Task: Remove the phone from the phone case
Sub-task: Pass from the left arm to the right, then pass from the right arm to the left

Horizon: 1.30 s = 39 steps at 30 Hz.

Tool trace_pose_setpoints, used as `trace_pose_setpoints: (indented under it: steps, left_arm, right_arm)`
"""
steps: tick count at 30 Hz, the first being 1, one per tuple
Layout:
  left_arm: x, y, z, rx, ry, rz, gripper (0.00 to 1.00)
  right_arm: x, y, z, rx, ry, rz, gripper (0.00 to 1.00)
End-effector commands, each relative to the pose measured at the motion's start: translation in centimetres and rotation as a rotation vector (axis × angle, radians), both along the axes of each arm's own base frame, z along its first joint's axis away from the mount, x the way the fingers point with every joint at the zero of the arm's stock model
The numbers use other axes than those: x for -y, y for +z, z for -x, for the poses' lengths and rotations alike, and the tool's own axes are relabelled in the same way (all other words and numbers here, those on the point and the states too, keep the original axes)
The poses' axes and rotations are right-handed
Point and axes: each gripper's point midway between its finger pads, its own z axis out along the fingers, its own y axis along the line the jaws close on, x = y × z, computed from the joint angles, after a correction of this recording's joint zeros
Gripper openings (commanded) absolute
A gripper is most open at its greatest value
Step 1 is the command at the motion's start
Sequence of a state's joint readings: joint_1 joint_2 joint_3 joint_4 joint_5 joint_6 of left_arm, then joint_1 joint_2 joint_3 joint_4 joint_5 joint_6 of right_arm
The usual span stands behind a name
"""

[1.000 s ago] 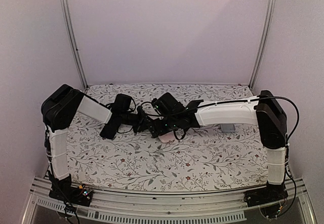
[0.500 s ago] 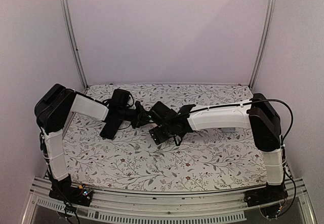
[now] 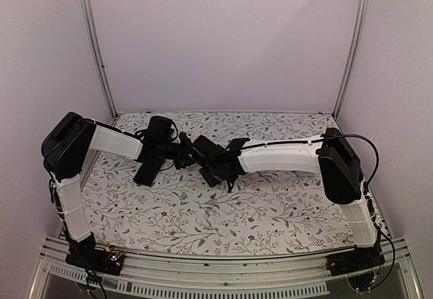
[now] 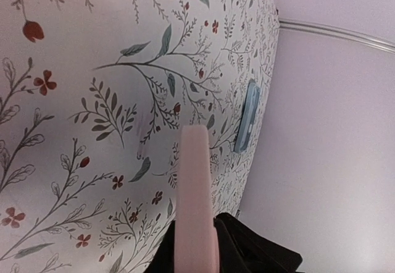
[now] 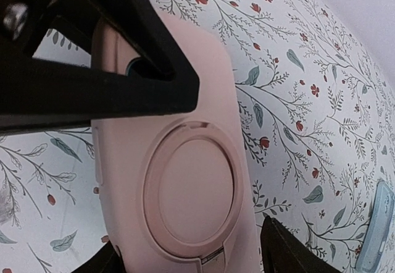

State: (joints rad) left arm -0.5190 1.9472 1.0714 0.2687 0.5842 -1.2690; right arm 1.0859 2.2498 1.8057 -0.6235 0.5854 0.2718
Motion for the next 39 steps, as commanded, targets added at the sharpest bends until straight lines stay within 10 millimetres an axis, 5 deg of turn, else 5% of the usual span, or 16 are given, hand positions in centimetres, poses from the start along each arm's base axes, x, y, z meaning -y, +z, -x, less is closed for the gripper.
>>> trace_pose_setpoints:
  steps: [1,11,18,25,39]
  left_arm:
    - [0.8,2.9,0.4,0.057,-0.021,0.045,0.0]
    - [0.9,3.6,0.4,0.069,-0.023,0.048,0.01]
    - [0.9,4.3,0.4,0.102,-0.038,0.046,0.34]
    - [0.0,5.9,-0.6,0.179,-0.036,0.019,0.72]
    - [-1.8,6.6,-1.5,0.264,-0.041,-0.018,0.77]
  right_arm:
    - [1.0,-0.1,-0.5,0.044,-0.025,0.08,0.62]
    - [1.4,0.7,-0.9,0.082,-0.043,0.099,0.29]
    - [1.1,2.6,-1.2,0.091,-0.043,0.044,0.01]
    - [1.5,4.9,-1.9,0.033,-0.047,-0.108,0.0]
    - [2.9,6.7,-3.6,-0.131,-0.044,-0.411,0.0]
